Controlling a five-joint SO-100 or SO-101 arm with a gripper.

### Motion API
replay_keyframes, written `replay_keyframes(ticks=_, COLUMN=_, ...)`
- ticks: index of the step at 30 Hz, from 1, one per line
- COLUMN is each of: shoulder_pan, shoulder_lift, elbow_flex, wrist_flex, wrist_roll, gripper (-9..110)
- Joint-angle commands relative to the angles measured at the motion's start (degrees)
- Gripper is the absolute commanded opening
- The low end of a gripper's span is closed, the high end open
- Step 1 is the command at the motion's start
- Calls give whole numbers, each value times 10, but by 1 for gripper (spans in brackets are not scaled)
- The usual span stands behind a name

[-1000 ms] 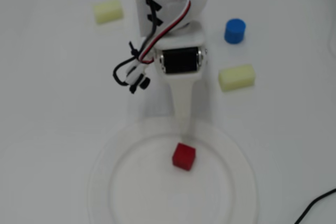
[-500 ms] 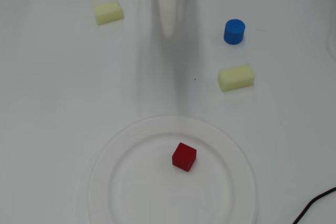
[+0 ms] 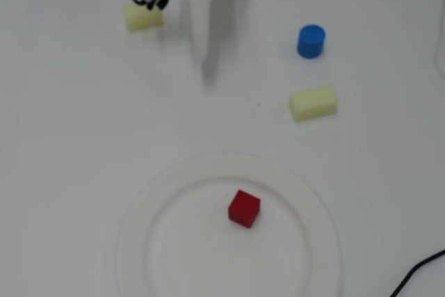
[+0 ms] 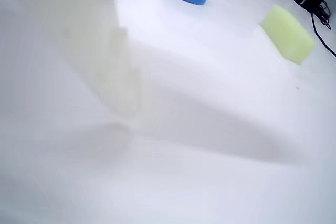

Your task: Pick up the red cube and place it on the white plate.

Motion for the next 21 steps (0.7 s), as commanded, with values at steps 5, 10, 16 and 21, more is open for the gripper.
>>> replay_keyframes(ticks=5, shoulder_pan=-39, shoulder_lift=204, elbow_flex=62, wrist_flex=76, wrist_roll=-1, gripper=15)
replay_keyframes(ticks=10, shoulder_pan=-37, shoulder_lift=209, elbow_flex=96, wrist_flex=72, wrist_roll=25, gripper=15)
replay_keyframes(ticks=16, shoulder_pan=-35, shoulder_lift=209, elbow_flex=135, wrist_flex=42, wrist_roll=58, gripper=0)
replay_keyframes(ticks=21, shoulder_pan=-46, shoulder_lift=209, elbow_flex=135, wrist_flex=46, wrist_roll=59, gripper=0)
